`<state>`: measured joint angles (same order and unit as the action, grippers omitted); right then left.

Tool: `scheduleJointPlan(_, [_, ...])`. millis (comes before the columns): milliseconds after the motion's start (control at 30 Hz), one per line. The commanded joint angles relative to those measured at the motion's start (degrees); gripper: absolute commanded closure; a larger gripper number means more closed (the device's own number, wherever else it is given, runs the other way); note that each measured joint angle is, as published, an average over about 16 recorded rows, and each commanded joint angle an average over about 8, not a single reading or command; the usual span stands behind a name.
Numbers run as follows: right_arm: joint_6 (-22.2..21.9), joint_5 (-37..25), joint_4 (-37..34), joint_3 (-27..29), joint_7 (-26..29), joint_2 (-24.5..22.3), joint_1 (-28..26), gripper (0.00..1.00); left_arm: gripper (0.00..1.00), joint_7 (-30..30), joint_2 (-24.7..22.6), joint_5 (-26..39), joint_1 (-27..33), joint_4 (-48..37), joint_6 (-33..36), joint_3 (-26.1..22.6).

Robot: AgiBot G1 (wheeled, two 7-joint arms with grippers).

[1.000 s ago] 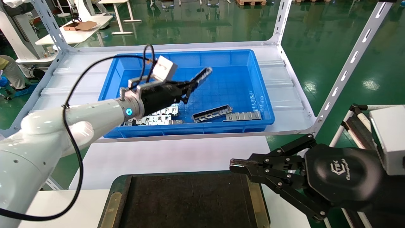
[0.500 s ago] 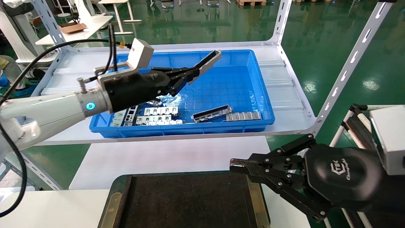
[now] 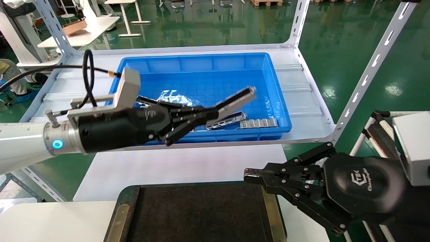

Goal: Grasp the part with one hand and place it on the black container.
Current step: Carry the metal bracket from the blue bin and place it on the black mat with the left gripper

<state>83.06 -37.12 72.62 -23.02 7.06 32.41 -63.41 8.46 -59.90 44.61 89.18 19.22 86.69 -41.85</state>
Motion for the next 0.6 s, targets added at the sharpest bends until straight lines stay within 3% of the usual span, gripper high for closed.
scheduleJointPlan(33, [0.00,0.00,0.00,0.00,0.00,0.00,0.00,1.00,1.00,-0.57,1.01,-0.19,-1.02,1.44,1.85,-0.02])
scheduleJointPlan(367, [0.00,0.00,0.00,0.00,0.00,0.00,0.00,1.00,1.00,-7.86,9.52,-3.79,-15.77,25.20,1.76,-1.34])
scheduleJointPlan(600, [0.00,0.00,0.00,-0.01,0.00,0.00,0.00,1.00,1.00,-15.04,13.66,-4.53,-27.59,38.60,-9.98,-2.85])
